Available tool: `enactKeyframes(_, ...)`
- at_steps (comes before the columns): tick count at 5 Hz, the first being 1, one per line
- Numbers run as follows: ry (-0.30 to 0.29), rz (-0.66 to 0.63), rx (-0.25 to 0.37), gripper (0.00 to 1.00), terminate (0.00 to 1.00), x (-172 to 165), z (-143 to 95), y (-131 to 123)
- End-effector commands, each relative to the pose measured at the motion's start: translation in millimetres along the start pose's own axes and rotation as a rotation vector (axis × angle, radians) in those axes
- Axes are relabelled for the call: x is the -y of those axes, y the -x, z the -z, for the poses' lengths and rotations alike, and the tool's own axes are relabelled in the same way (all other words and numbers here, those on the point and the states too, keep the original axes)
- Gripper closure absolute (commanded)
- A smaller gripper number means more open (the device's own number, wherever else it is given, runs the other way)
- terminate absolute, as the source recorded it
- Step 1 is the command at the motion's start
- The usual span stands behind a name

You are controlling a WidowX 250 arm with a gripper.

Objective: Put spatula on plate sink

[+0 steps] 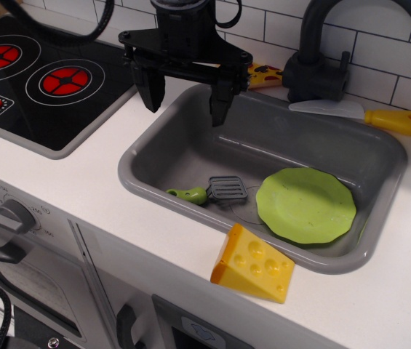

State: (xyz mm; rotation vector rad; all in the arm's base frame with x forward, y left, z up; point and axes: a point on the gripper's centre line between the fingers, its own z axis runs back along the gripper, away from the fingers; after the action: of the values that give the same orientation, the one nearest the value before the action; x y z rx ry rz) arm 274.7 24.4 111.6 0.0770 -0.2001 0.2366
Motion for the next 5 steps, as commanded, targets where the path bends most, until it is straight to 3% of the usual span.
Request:
enactKeyframes(1,0.000,0.000,0.000,0.00,0.00,0,0,0)
enactKeyframes(2,-0.011,0.262,-0.041,0.00,0.00,-3,22,-16)
enactKeyframes(3,0.080,0.499,-0.029,0.00,0.00,-3,39,-28)
enactKeyframes(5,0.196,0.966,-0.039,0.00,0.00,11,64,-28)
